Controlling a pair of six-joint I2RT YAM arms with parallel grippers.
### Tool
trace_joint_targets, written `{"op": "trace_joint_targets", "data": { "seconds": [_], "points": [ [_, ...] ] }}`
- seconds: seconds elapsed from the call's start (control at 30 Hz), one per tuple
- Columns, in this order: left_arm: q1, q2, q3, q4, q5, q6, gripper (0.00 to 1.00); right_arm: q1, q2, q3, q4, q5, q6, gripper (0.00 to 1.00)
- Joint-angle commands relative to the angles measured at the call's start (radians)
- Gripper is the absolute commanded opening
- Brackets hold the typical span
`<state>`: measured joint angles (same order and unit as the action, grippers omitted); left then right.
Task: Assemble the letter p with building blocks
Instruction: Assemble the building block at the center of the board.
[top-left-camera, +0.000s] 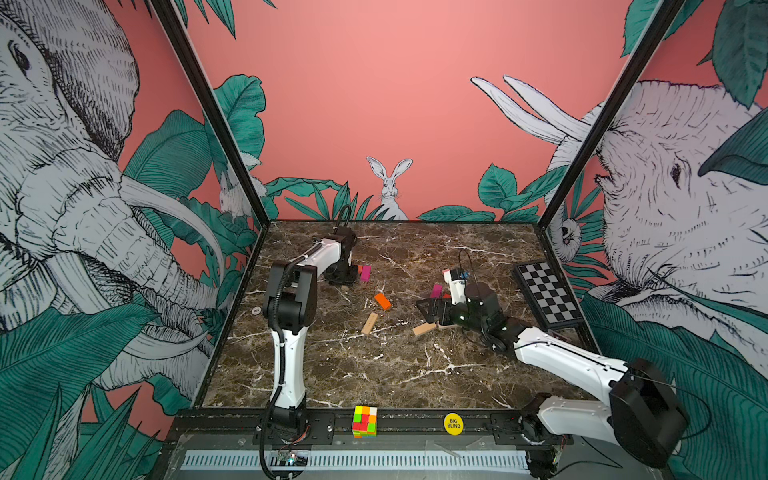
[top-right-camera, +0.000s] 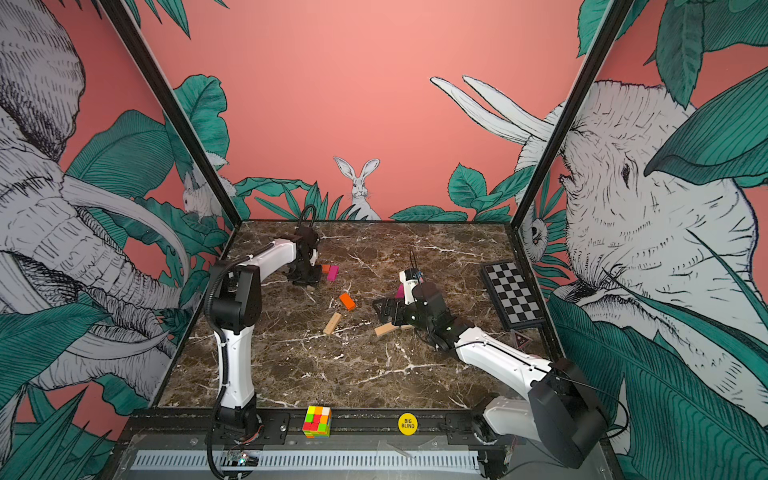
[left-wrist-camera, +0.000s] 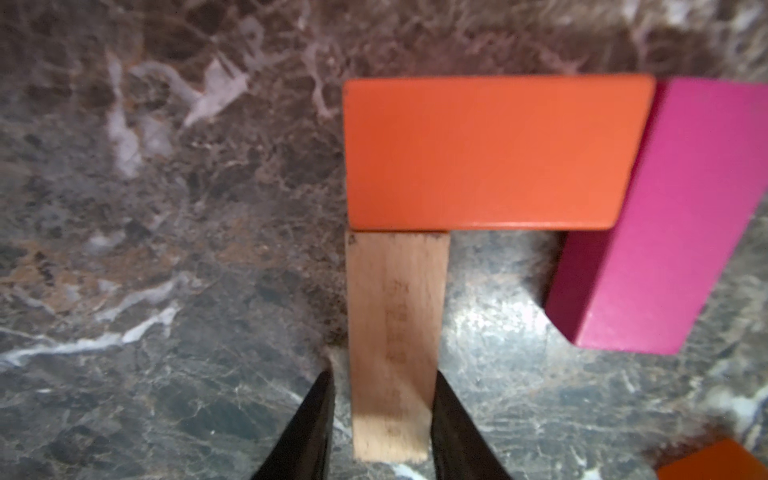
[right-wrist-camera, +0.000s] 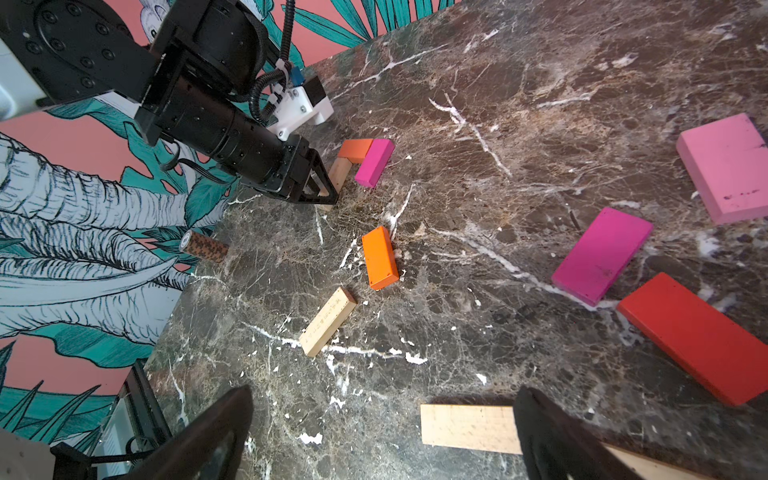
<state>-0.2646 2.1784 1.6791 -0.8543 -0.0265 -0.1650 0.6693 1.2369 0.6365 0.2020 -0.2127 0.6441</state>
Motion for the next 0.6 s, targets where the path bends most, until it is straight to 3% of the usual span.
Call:
{"op": "trace_joint_targets", "data": {
  "seconds": [0.0, 0.3, 0.57],
  "points": [
    [0.001, 0.021, -0.052, 0.009, 0.027, -0.01, 0.43, 0.009, 0.002, 0.012, 0.029, 0.016, 0.003, 0.98],
    [0.001, -0.072, -0.125, 0.038, 0.067, 0.012, 0.53, 0.013, 0.003, 0.038, -0.021, 0.038, -0.03, 0.98],
    [0.001, -0.199, -0.157, 0.032, 0.089, 0.022, 0.54, 0.013, 0.022, 0.085, -0.087, 0.044, -0.047, 0.98]
  ]
}}
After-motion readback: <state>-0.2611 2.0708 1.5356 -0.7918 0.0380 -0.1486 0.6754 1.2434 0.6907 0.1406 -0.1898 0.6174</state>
